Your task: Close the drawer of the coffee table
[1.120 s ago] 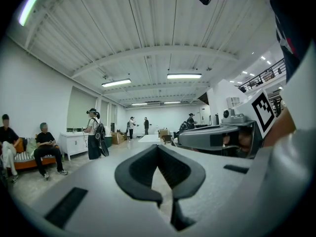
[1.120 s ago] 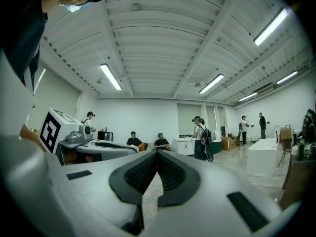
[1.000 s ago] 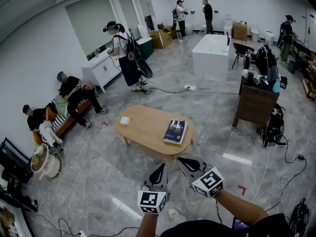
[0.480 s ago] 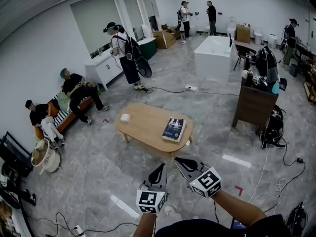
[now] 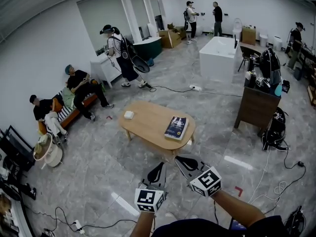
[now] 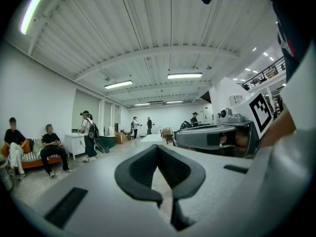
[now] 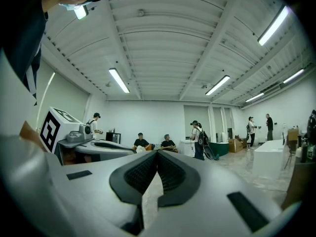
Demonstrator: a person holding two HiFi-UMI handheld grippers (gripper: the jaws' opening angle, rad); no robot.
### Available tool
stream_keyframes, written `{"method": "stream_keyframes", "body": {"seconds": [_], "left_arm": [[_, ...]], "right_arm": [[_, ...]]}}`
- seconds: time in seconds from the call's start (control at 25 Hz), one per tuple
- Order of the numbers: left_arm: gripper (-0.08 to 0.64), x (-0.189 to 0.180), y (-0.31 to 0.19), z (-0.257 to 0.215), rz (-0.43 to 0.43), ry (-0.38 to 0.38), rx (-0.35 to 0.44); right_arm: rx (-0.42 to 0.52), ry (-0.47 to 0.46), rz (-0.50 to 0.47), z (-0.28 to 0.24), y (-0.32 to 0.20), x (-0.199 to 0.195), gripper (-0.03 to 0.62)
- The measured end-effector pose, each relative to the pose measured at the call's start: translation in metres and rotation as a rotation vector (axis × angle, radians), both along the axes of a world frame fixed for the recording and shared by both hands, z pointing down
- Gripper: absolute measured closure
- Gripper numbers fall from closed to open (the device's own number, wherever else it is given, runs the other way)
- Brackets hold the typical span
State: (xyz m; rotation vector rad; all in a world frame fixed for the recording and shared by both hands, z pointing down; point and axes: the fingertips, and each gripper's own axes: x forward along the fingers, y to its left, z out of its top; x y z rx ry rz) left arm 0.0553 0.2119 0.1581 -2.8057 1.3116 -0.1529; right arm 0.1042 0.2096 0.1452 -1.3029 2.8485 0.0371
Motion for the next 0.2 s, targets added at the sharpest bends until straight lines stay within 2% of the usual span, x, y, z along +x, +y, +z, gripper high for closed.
{"method": "stream_keyframes", "body": {"seconds": [0.2], "left_arm": [[0.558,-0.0005,0.0030,0.0049,-0.004,0.015,-0.011]], "right_arm": [[0.001,-0.005,-0.004,0.0028,0.0049,-0.0007,0.581]]}}
